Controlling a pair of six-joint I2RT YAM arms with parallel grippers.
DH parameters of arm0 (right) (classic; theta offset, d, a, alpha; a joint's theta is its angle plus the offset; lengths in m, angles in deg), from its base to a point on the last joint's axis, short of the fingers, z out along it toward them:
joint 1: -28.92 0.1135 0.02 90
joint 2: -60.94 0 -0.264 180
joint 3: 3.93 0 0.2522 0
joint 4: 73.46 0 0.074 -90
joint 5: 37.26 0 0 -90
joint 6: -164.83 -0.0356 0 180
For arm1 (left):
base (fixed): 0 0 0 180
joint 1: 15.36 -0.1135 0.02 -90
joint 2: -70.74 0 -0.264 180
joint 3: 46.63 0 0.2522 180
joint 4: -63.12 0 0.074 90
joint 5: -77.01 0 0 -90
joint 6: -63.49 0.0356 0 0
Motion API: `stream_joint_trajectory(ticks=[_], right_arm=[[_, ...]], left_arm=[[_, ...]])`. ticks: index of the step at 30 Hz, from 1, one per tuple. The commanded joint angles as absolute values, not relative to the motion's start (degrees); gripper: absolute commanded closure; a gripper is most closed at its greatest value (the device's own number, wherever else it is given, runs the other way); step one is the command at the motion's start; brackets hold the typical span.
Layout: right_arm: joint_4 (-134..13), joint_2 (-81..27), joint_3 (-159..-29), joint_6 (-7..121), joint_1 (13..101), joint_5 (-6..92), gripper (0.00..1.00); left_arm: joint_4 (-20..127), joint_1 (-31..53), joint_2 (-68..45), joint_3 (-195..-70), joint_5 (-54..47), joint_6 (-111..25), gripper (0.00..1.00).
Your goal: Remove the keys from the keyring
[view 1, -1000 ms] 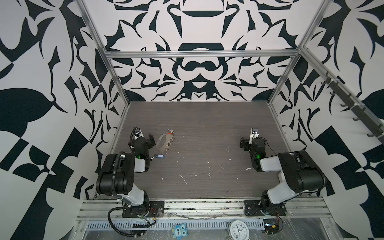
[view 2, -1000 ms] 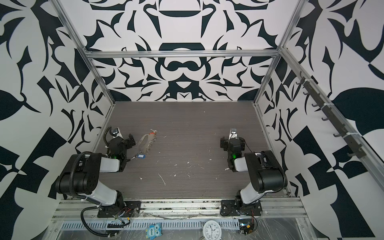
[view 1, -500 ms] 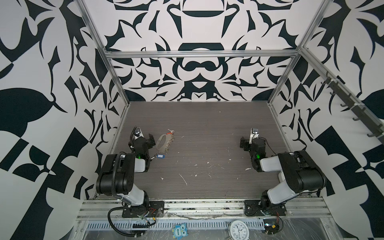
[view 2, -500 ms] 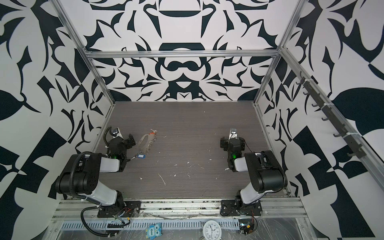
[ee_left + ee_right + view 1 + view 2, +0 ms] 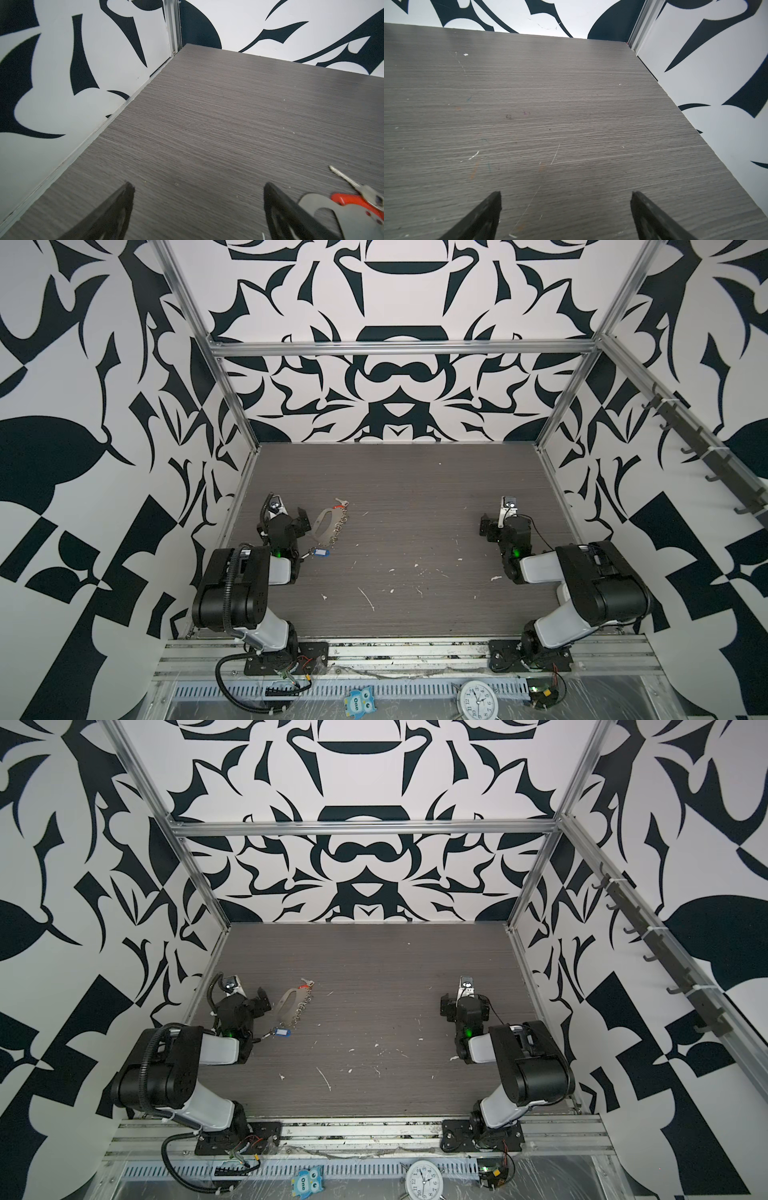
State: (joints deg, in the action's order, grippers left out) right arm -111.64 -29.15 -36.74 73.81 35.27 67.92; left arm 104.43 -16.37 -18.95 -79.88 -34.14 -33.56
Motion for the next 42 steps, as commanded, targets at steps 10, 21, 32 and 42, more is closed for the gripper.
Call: stream_joint_trajectory(ticks=[10,21,32,42], right_arm=[[-95.0,-19.1,-42.5,72.3,35.1,68.4,0.00],[-77.5,-12.8,-51.5,53.8,39.4,77.0,0.00],[-65.7,-10.0,-53.0,37.5,38.7,61.6,0.01],[-59.4,-11.0,-56.7,44.5,44.6,54.5,0.05]], left_arm=[[88.7,-14.1,-6.5,-84.8,-36.8,-32.7,0.01],[70.5,-13.8,13.5,-88.3,-43.9,-68.6,0.01],[67.8,-17.5,19.5,-85.2,-26.5,-83.2,0.01],[59.0,-15.1,2.5,-96.5,-7.0,-73.9,0.23]])
